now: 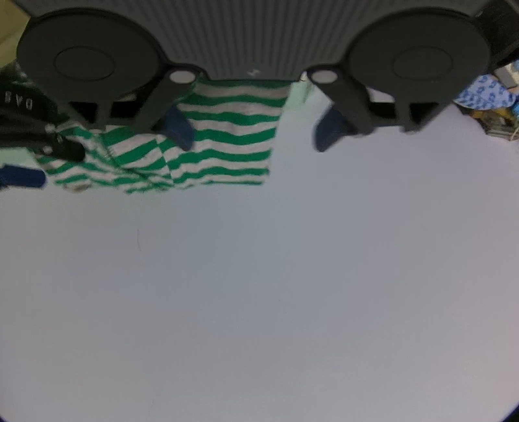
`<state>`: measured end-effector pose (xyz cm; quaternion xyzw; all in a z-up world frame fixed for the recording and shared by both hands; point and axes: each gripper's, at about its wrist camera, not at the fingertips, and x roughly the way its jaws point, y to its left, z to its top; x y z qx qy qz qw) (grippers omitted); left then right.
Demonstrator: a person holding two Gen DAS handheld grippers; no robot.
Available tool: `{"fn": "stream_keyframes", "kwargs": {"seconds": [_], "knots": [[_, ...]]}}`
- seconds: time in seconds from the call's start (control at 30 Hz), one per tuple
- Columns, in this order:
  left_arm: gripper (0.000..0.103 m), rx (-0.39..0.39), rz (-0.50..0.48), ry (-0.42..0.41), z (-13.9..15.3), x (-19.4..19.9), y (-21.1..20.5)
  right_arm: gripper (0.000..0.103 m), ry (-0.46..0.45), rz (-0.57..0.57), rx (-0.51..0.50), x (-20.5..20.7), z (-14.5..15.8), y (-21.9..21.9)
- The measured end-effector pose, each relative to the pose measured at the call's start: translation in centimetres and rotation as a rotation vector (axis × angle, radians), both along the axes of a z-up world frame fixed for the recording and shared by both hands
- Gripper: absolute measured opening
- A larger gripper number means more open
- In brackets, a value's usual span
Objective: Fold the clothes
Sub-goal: 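Lower the garment onto the clothes stack and open both grippers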
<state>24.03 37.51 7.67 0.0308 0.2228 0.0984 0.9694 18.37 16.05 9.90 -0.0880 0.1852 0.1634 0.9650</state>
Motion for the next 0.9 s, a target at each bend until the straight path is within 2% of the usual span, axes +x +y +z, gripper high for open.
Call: {"fn": "stream_keyframes", "kwargs": {"seconds": [0.03, 0.13, 0.23, 0.27, 0.4, 0.5, 0.73, 0.83, 0.9], "knots": [[0.100, -0.001, 0.006, -0.006, 0.2, -0.7, -0.2, 0.060, 0.000, -0.017, -0.006, -0.8, 0.4, -0.3], [0.100, -0.001, 0.006, -0.014, -0.1, -3.2, -1.4, 0.069, 0.022, -0.075, 0.012, -3.6, 1.5, -1.4], [0.102, -0.001, 0.012, 0.008, -1.6, -7.3, -2.2, 0.078, 0.070, -0.148, 0.063, -4.1, 2.4, -2.6], [0.102, -0.012, 0.013, 0.023, -1.4, -9.0, -2.4, 0.083, 0.087, -0.175, 0.081, -4.3, 2.7, -3.0], [0.102, -0.063, 0.020, 0.126, -3.0, -11.1, -3.6, 0.088, 0.140, -0.274, 0.072, -5.4, 2.5, -3.1], [0.102, -0.073, 0.028, 0.166, -4.3, -13.6, -4.6, 0.090, 0.154, -0.289, 0.000, -7.0, 0.9, -2.0], [0.102, -0.052, 0.081, 0.198, -4.4, -19.0, -7.7, 0.091, 0.204, -0.245, 0.003, -9.5, -0.3, -2.3], [0.102, -0.030, 0.097, 0.227, -4.0, -21.5, -9.2, 0.091, 0.226, -0.250, -0.033, -8.7, -1.5, -1.3], [0.102, -0.024, 0.101, 0.244, -4.4, -22.3, -10.5, 0.091, 0.239, -0.233, -0.045, -9.8, -1.4, -2.0]]}}
